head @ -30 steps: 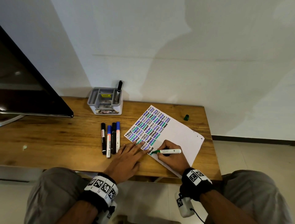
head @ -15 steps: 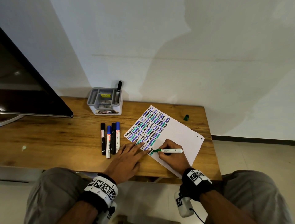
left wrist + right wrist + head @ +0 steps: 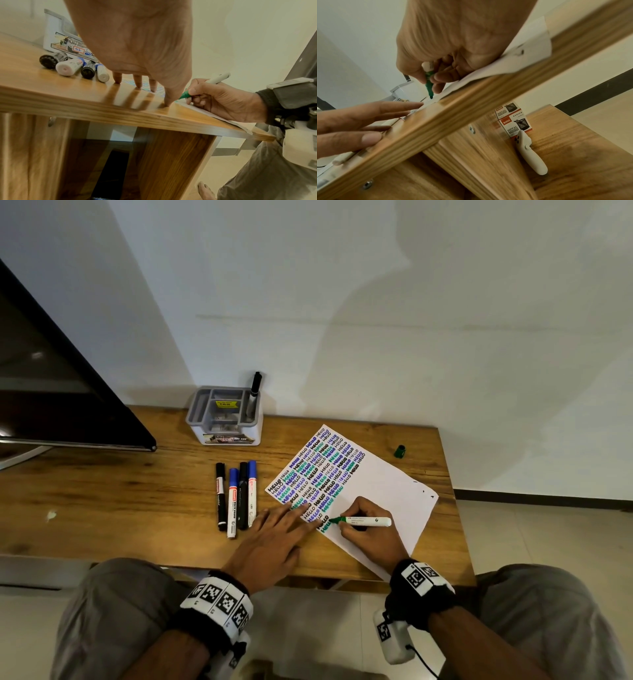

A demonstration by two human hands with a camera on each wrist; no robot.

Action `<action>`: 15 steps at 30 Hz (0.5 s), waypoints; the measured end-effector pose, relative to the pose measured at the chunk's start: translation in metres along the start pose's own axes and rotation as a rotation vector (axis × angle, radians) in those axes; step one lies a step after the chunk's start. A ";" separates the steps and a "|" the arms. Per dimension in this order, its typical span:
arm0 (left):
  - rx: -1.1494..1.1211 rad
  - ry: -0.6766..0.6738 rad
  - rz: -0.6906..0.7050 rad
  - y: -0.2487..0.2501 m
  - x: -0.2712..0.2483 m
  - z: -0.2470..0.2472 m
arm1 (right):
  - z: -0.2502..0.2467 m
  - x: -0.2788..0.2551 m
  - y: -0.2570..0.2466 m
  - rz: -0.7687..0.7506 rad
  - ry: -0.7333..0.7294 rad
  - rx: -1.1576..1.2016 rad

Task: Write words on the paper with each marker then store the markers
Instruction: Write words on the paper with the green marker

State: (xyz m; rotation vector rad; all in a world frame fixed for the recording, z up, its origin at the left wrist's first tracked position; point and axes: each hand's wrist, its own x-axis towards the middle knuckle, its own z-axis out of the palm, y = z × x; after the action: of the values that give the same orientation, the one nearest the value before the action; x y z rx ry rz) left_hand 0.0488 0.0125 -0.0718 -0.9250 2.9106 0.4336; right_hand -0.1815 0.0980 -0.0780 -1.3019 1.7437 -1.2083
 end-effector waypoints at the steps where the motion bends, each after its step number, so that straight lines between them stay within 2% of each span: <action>1: -0.002 0.002 -0.001 0.000 0.000 0.000 | 0.000 0.000 -0.001 -0.003 -0.006 -0.001; 12: 0.004 -0.002 -0.001 0.000 0.000 -0.002 | 0.000 0.001 -0.003 -0.032 -0.011 -0.036; 15: -0.007 0.002 -0.001 0.000 0.001 -0.003 | -0.003 0.004 -0.004 0.034 -0.025 0.027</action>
State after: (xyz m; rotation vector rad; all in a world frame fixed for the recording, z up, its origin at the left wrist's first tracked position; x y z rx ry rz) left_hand 0.0485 0.0113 -0.0691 -0.9281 2.9121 0.4426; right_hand -0.1839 0.0951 -0.0735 -1.2616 1.7185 -1.1877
